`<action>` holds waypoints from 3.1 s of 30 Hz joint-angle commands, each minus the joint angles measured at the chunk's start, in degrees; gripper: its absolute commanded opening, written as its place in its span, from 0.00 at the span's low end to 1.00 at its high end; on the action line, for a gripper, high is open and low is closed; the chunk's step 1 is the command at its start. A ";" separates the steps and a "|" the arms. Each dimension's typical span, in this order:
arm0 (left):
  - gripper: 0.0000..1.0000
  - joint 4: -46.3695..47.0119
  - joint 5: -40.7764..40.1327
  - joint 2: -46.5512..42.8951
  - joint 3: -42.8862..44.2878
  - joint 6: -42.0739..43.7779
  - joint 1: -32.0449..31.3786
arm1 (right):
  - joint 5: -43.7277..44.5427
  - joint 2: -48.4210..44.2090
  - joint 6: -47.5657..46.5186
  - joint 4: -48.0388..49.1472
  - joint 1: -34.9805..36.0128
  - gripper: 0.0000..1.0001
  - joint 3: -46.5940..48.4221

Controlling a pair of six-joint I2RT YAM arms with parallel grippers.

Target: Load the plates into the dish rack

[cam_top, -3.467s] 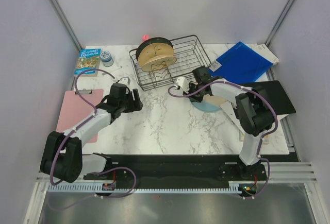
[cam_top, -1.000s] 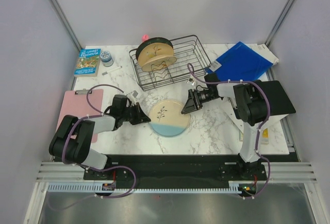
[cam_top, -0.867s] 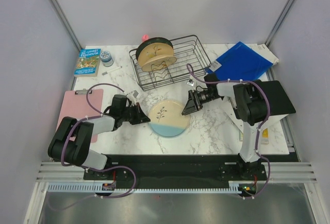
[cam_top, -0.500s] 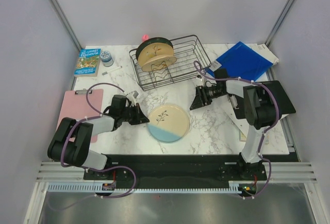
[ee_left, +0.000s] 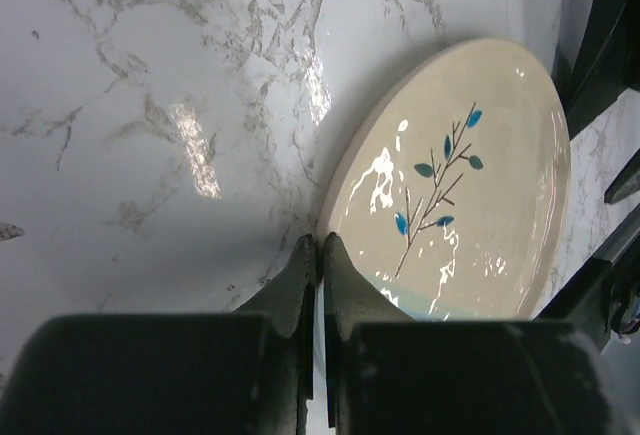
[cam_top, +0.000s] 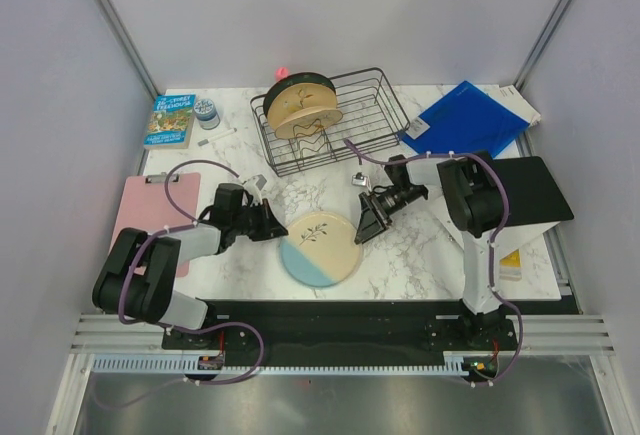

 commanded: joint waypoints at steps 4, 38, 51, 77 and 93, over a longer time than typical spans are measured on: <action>0.02 8.93 8.07 1.05 0.94 -7.12 -0.64 | -1.35 4.68 -5.36 -1.18 5.19 0.63 2.39; 0.68 -17.58 -3.00 -6.33 13.39 3.66 8.12 | 11.12 -15.08 -0.48 0.27 2.46 0.00 8.15; 0.89 -17.01 -1.25 -16.36 12.28 7.02 24.49 | 28.34 -12.99 -25.72 -16.15 6.15 0.00 60.21; 1.00 -11.82 -1.51 -14.69 8.85 5.53 27.04 | 36.62 -12.46 -49.37 12.53 11.16 0.00 51.08; 1.00 -9.27 -1.33 -12.84 7.62 5.53 27.75 | 39.96 -5.34 -57.55 14.02 12.75 0.00 53.37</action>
